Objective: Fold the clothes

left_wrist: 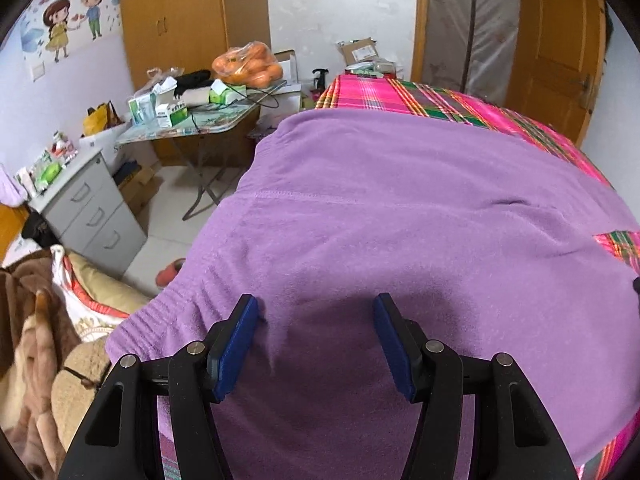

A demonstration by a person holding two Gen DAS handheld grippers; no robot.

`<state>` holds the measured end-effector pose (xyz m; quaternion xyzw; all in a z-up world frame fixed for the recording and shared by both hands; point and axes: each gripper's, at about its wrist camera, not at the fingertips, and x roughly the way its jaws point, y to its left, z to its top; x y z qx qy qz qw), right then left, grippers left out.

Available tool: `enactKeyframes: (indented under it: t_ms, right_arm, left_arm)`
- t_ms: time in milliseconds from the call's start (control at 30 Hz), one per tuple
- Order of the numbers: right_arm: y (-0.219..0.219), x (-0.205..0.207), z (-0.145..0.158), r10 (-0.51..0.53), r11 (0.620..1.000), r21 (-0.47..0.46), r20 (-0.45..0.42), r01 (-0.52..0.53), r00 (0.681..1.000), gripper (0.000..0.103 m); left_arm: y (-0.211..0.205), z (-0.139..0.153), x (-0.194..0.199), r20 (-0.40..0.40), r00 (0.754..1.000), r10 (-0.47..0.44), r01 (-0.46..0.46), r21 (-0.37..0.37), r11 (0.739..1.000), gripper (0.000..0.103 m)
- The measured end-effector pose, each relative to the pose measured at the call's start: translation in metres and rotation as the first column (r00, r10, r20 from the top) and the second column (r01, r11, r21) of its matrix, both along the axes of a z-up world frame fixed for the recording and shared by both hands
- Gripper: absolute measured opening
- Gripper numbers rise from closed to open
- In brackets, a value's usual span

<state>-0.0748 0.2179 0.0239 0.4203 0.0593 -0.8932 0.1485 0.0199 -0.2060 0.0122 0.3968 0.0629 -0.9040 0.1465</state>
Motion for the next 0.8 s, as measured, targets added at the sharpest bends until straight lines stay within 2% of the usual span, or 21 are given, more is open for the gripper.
enactKeyframes:
  t_ms: [200,367,533,600,800]
  right_arm:
    - [0.001,-0.001,0.000,0.002,1.000,0.003,0.001,-0.002,1.000,0.056]
    - [0.001,0.000,0.001,0.003,1.000,0.001,0.003,-0.003,1.000,0.056]
    - [0.003,-0.001,0.001,0.006,1.000,-0.012,0.006,-0.006,1.000,0.057]
    - [0.004,-0.001,0.001,0.008,1.000,-0.017,0.007,-0.008,1.000,0.058]
    - [0.004,-0.001,0.000,0.012,1.000,-0.025,0.010,-0.011,1.000,0.059]
  left_arm:
    - [0.022,0.010,-0.015,-0.025,0.996,-0.082,0.082,-0.003,0.997,0.062]
    - [0.054,0.021,-0.044,-0.043,0.976,-0.213,0.213,-0.014,0.977,0.062]
    - [0.083,0.010,-0.076,0.007,0.956,-0.293,0.293,-0.010,0.956,0.062]
    - [0.087,0.005,-0.086,0.033,0.954,-0.299,0.299,-0.004,0.954,0.062]
    - [0.081,0.002,-0.096,0.041,0.956,-0.290,0.290,0.016,0.957,0.064]
